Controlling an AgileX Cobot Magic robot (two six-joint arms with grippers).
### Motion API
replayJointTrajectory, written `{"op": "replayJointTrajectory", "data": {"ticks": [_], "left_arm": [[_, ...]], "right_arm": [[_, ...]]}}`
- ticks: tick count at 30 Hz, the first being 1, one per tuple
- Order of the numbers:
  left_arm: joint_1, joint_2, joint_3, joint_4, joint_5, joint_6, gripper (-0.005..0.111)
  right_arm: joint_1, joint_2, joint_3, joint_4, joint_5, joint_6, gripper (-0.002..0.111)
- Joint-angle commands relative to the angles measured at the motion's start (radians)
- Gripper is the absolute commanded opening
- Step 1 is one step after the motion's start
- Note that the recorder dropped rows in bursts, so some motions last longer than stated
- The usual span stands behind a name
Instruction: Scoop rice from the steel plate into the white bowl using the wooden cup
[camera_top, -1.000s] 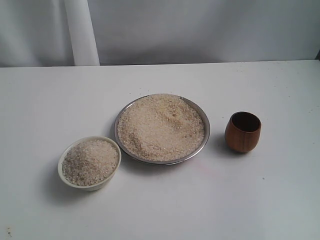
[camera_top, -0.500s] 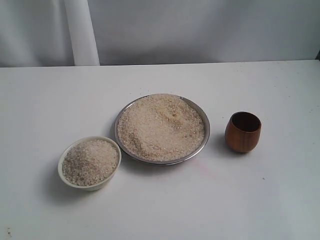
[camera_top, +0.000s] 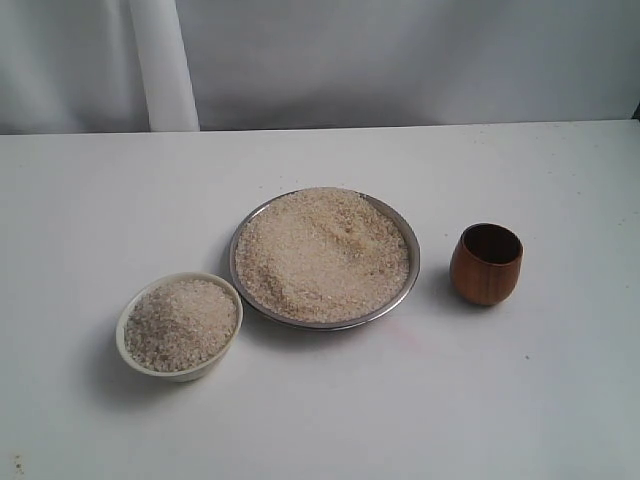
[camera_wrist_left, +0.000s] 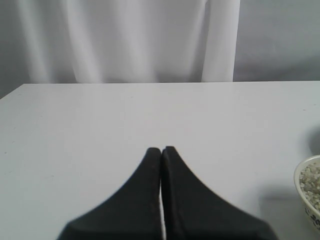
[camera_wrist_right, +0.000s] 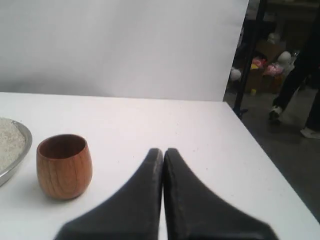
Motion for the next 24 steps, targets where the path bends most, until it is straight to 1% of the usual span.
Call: {"op": "replayJointTrajectory", "data": {"ticks": [1,8,24], "left_arm": [[-0.003,-0.003,0.002,0.0,-0.006,-0.004,0.0],[-0.003,-0.003,0.002,0.0,-0.006,-0.004,0.0],[-0.003,-0.003,0.002,0.0,-0.006,-0.004,0.0]], "right_arm": [[-0.008,-0.004,0.023,0.006,0.008,0.016,0.0],[-0.008,-0.004,0.023,0.025,0.104,0.023,0.0],[-0.006,-0.004,0.023,0.027,0.104,0.023,0.0]]}}
